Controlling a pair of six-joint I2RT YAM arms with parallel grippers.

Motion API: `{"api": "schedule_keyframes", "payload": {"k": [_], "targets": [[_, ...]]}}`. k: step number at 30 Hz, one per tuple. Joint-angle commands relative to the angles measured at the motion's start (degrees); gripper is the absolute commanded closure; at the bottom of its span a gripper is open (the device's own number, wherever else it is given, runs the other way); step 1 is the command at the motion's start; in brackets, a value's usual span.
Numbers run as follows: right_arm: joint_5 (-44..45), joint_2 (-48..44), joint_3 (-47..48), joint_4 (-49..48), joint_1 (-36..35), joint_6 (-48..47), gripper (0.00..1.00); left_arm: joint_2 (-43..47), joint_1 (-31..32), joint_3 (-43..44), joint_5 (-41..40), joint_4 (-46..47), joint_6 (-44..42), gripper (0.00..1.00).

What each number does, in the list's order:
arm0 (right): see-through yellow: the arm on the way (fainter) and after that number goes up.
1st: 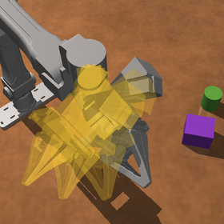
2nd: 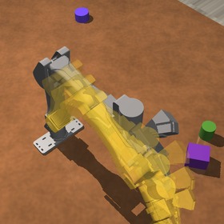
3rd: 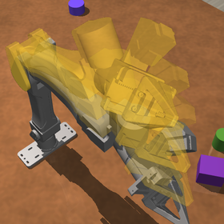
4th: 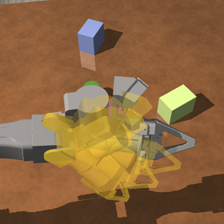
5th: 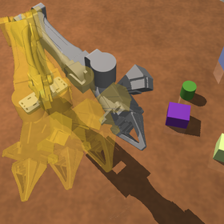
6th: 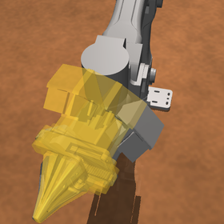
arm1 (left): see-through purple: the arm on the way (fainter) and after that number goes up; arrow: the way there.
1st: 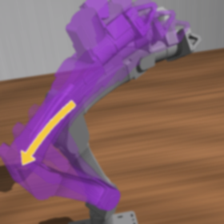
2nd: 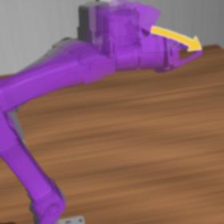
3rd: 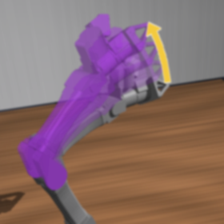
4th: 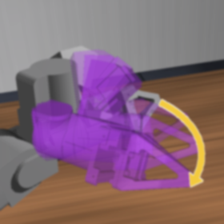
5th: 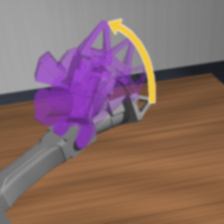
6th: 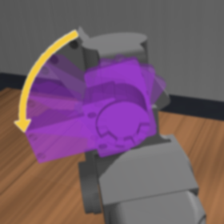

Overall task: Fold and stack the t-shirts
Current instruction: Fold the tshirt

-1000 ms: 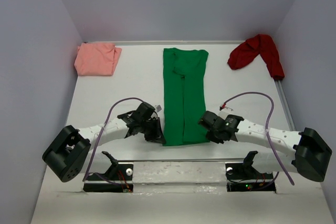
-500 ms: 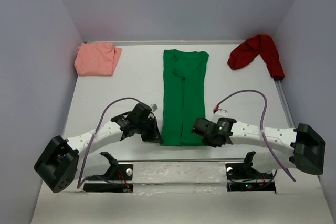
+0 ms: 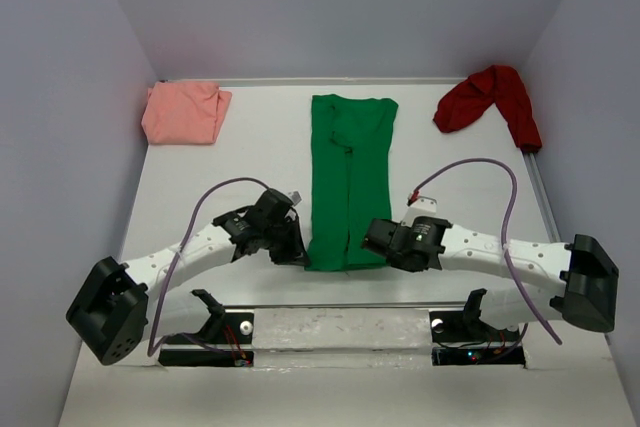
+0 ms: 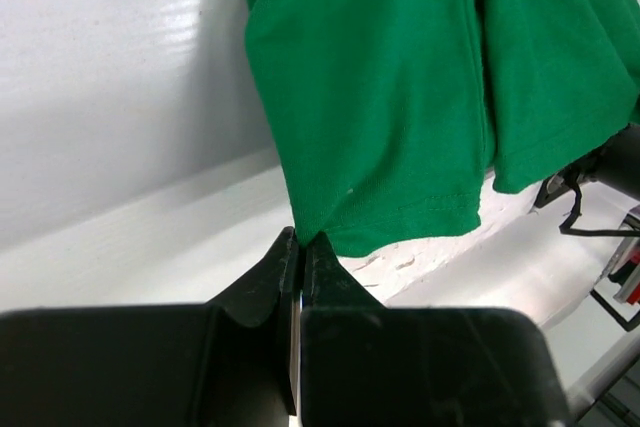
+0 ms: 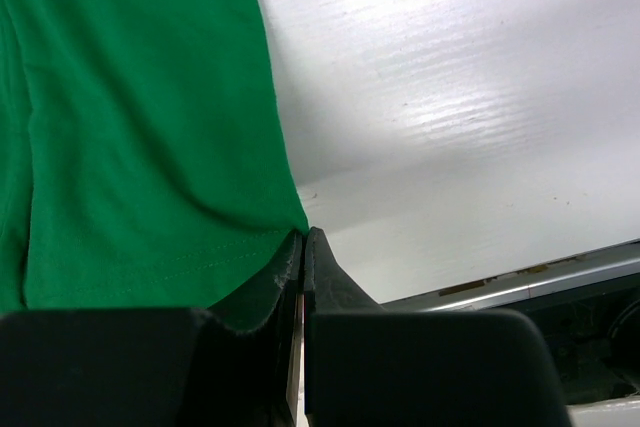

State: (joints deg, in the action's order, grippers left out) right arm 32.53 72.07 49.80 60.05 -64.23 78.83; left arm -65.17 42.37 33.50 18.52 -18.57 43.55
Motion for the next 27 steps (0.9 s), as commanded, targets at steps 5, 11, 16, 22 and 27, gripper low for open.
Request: {"api": "schedule_keyframes", "payload": {"k": [5,11,16,22,27], "targets": [[8.2,2.8,5.2,5.7,-0.5,-3.2,1.00,-5.5,0.1,8.9,-2.6,-4.4,-5.2,1.00],[9.0,3.7,7.3,4.0,0.9,-8.2,1.00,-9.3,0.0,14.9,-4.2,-7.3,-8.4,1.00],[8.9,4.3,8.6,-3.9,8.4,-21.7,1.00,-12.6,-1.6,23.1,-6.2,-9.8,-11.7,1.00],[3.2,6.6,12.7,-16.4,19.8,-42.9,1.00,-22.7,-7.6,35.3,-6.1,-12.2,-17.4,1.00],[-2.8,13.5,22.1,-19.1,25.4,-51.3,1.00,-31.1,-10.6,47.3,-5.3,-14.7,-21.0,1.00]]}}
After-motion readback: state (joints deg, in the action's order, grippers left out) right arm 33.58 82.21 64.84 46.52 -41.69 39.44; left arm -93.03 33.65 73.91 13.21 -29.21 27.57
